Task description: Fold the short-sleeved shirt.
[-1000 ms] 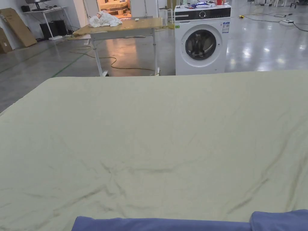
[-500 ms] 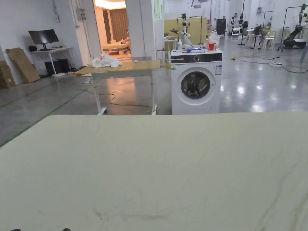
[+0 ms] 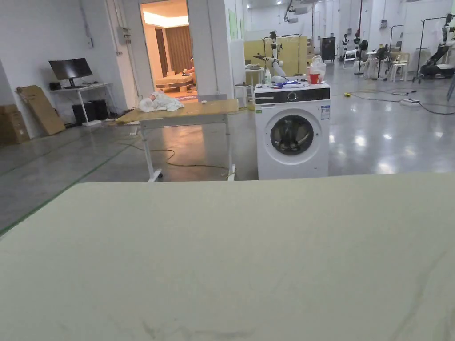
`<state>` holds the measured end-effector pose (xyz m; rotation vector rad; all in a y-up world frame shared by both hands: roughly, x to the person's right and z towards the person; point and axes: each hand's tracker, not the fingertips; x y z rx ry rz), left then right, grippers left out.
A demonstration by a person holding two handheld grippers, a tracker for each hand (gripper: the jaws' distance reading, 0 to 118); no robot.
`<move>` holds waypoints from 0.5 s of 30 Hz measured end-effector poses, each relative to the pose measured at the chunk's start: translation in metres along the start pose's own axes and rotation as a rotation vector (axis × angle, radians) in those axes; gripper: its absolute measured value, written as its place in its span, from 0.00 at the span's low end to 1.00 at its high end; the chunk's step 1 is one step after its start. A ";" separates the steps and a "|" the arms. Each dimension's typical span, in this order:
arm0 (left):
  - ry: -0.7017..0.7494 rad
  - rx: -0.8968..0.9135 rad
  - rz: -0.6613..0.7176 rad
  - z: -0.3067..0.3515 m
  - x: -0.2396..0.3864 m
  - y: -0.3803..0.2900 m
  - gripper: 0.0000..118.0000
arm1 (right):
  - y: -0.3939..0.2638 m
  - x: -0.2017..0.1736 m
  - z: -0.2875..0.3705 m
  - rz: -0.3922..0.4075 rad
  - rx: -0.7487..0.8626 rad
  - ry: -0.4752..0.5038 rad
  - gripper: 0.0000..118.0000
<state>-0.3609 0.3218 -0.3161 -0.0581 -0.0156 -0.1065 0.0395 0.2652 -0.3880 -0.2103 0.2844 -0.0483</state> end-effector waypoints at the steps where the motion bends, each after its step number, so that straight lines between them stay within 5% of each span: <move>1: -0.001 -0.006 0.000 -0.002 -0.002 0.001 0.00 | 0.000 0.000 -0.001 0.000 0.002 0.000 0.00; 3: -0.017 -0.003 0.025 -0.003 -0.009 -0.001 0.00 | 0.000 0.001 -0.002 0.002 0.008 -0.003 0.00; 6: -0.173 -0.022 0.337 -0.012 -0.050 -0.015 0.00 | -0.003 0.006 -0.003 -0.017 0.009 -0.002 0.00; 9: -0.167 -0.134 0.515 -0.033 -0.094 -0.050 0.02 | -0.012 0.010 0.000 -0.039 0.007 0.002 0.00; 10: -0.149 -0.196 0.572 -0.043 -0.112 -0.066 0.12 | -0.016 0.013 0.001 -0.049 -0.003 0.012 0.00; 12: -0.142 -0.324 0.747 -0.062 -0.151 -0.105 0.60 | -0.022 0.014 0.003 -0.087 -0.038 0.008 0.00; 13: -0.142 -0.362 0.801 -0.068 -0.167 -0.124 0.77 | -0.025 0.017 0.005 -0.104 -0.050 0.007 0.00; 15: -0.120 -0.462 0.827 -0.080 -0.187 -0.152 0.81 | -0.032 0.021 0.009 -0.129 -0.065 0.008 0.00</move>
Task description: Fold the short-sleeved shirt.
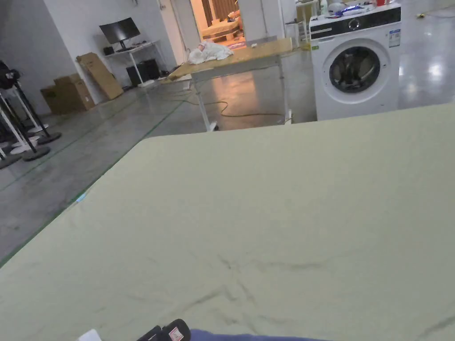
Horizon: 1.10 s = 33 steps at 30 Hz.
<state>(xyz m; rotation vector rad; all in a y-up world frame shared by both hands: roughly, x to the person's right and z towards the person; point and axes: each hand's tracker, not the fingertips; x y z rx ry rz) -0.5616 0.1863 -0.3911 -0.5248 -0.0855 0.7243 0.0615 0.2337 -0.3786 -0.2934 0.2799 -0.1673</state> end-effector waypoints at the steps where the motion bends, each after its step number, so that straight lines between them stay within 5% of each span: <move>1: 0.060 -0.003 -0.019 -0.007 -0.013 -0.002 0.81 | -0.003 0.002 0.002 -0.011 -0.004 -0.004 0.00; 7: -0.028 -0.049 0.221 -0.050 -0.074 -0.018 0.79 | -0.016 0.009 0.003 -0.044 -0.025 -0.042 0.00; 10: -0.056 -0.111 0.278 -0.074 -0.075 -0.028 0.61 | -0.019 0.008 0.004 -0.074 -0.036 -0.041 0.00; 14: -0.046 -0.146 0.254 -0.090 -0.067 -0.035 0.07 | -0.023 0.009 0.009 -0.069 -0.047 -0.053 0.00; 23: -0.044 -0.049 0.363 -0.057 -0.059 -0.013 0.02 | -0.028 0.015 0.014 -0.081 -0.069 -0.073 0.00; 30: 0.152 0.091 0.066 0.004 -0.013 0.054 0.02 | -0.029 0.013 0.006 -0.100 -0.084 -0.057 0.00; 33: 0.084 0.109 0.024 -0.002 0.024 0.040 0.02 | -0.031 0.010 0.005 -0.103 -0.084 -0.050 0.00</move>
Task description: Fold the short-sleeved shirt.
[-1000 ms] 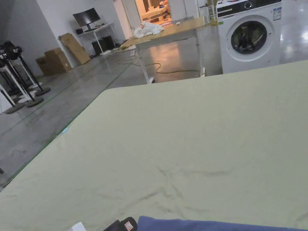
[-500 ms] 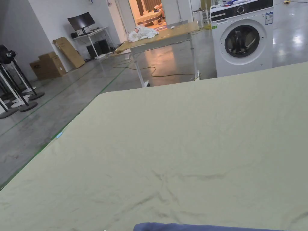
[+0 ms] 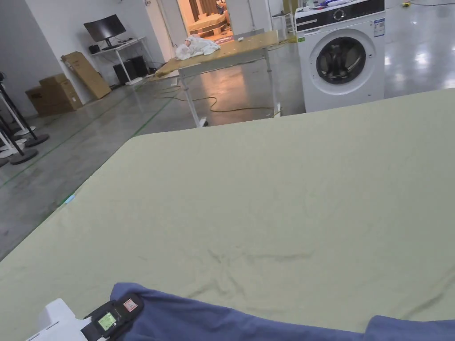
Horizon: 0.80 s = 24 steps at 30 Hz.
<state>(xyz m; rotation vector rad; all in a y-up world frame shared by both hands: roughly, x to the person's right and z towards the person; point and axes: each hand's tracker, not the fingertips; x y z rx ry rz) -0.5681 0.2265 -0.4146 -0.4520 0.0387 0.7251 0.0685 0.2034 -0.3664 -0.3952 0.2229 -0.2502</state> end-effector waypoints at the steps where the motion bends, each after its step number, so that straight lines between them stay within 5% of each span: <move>1: -0.041 -0.030 -0.034 -0.007 0.015 -0.008 0.02 | 0.000 -0.002 0.001 0.001 0.006 0.004 0.00; 5: -0.134 -0.211 -0.215 -0.054 0.085 -0.074 0.02 | 0.004 -0.008 0.008 0.026 0.031 0.049 0.00; 12: -0.182 -0.395 -0.284 -0.128 0.143 -0.155 0.05 | 0.004 -0.002 0.025 -0.004 0.060 0.047 0.00; 13: -0.170 -0.418 -0.305 -0.133 0.147 -0.159 0.11 | 0.004 0.000 0.027 -0.009 0.067 0.039 0.00; 16: -0.177 -0.432 -0.318 -0.137 0.153 -0.161 0.58 | 0.003 0.009 0.031 -0.044 0.071 0.006 0.00; 17: -0.197 -0.427 -0.312 -0.134 0.152 -0.157 0.60 | 0.002 0.013 0.032 -0.068 0.070 -0.004 0.00; 21: -0.231 -0.324 -0.284 -0.113 0.146 -0.136 0.52 | -0.005 0.028 0.033 -0.143 0.058 0.006 0.00; 24: -0.195 -0.312 -0.230 -0.116 0.136 -0.140 0.09 | -0.007 0.031 0.030 -0.149 0.054 0.007 0.00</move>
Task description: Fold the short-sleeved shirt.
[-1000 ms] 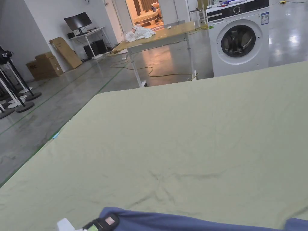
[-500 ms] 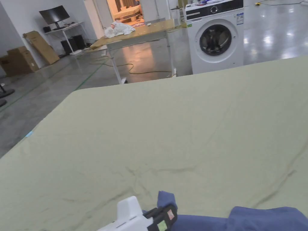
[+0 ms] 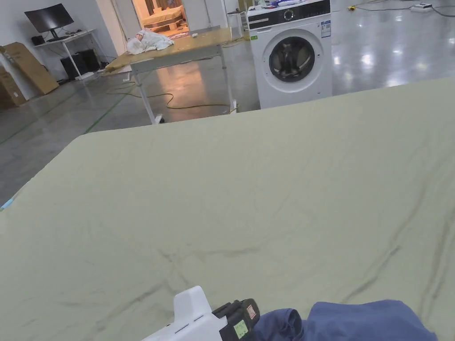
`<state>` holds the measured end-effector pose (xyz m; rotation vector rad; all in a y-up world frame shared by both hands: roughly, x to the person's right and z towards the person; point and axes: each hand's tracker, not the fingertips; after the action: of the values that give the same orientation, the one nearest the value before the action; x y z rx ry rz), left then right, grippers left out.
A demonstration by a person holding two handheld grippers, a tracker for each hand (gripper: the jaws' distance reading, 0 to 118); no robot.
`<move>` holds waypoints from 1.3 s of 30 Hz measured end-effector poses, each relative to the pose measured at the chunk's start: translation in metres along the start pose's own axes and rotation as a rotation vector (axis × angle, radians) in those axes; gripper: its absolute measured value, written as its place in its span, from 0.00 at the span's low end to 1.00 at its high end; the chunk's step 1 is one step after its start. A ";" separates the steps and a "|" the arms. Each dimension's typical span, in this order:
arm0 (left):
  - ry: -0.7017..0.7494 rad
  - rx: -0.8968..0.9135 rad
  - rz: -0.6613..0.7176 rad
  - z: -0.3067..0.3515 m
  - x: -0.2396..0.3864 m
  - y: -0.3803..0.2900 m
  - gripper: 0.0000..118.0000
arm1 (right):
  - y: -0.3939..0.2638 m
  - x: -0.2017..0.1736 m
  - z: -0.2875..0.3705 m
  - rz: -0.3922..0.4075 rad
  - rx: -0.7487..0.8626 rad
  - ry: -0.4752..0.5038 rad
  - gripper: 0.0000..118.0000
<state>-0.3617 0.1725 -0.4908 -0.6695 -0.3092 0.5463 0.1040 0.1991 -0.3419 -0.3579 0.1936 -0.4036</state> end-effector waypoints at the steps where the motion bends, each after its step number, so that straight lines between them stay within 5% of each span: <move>1: 0.000 -0.030 0.007 -0.008 -0.004 -0.005 0.06 | 0.000 0.000 -0.001 -0.001 -0.003 -0.002 0.00; 6: 0.025 -0.254 -0.023 -0.067 -0.005 -0.050 0.05 | 0.001 -0.005 -0.001 0.006 -0.009 0.013 0.00; 12: 0.001 -0.209 0.015 -0.049 -0.009 -0.035 0.05 | -0.002 -0.007 -0.003 0.045 -0.041 0.008 0.00; 14: -0.005 -0.124 0.000 -0.019 -0.017 -0.023 0.19 | -0.002 -0.008 -0.004 0.052 -0.048 0.002 0.00; 17: -0.001 -0.045 0.020 0.028 -0.045 -0.005 0.64 | 0.000 -0.007 -0.006 0.046 -0.044 0.010 0.00; 22: 0.098 0.059 0.251 0.067 -0.118 0.003 0.65 | -0.002 -0.011 -0.010 0.043 -0.050 0.030 0.00; 27: -0.068 -0.020 0.511 0.036 -0.172 -0.024 0.58 | -0.004 -0.014 -0.008 0.056 -0.064 0.050 0.00; 28: -0.088 -0.035 0.512 0.026 -0.169 -0.029 0.45 | -0.004 -0.014 -0.006 0.059 -0.067 0.047 0.00; 29: -0.060 -0.048 0.505 0.017 -0.164 -0.035 0.21 | -0.005 -0.014 -0.005 0.062 -0.070 0.044 0.00; 30: -0.038 -0.054 0.501 0.013 -0.161 -0.038 0.11 | -0.005 -0.014 -0.004 0.063 -0.071 0.042 0.00; 39: -0.001 0.220 0.427 0.105 -0.151 0.000 0.04 | -0.004 -0.012 -0.009 0.061 -0.076 0.032 0.00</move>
<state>-0.5309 0.1393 -0.4266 -0.5212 -0.1016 0.9736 0.0894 0.1982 -0.3471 -0.4200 0.2511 -0.3429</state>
